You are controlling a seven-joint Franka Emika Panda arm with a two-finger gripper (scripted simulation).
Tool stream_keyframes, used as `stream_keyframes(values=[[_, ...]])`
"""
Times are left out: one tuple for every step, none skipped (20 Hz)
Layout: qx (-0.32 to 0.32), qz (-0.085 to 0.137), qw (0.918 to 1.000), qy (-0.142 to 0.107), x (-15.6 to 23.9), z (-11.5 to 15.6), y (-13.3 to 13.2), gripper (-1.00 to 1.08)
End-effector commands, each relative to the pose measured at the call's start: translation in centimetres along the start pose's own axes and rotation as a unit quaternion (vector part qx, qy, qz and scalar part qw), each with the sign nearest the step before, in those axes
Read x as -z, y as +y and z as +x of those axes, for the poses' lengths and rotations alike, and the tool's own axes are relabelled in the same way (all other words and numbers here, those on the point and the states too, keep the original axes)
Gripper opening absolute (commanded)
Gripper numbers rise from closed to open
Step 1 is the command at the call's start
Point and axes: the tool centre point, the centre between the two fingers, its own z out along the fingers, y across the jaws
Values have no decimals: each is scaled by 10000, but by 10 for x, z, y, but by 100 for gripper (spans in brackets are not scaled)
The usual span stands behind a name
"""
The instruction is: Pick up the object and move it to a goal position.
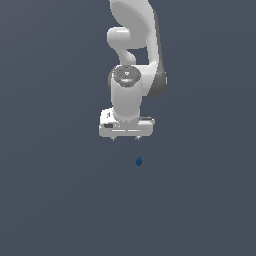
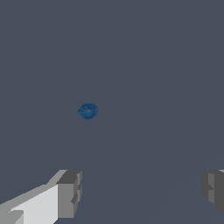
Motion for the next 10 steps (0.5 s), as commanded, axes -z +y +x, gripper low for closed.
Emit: stream_keyframes(values=[[129,0,9999,5,-4,3,-4,100],[202,1,9998,9,-6,5,-6,100],[284,2,9996,14,-8,7,-8,100],[375,3,9993,20,-11,10,-11,100],[476,5,9989,26,-14,12,-14,100],[587,8,9983,33,-17,15,-17,100],[706,11,9975,41,-21,18,-21,100],[835,16,9965,50,-25,21,-25,100],[972,21,9952,60,-29,25,-29,100],[1104,28,9939,70,-33,28,-34,100]])
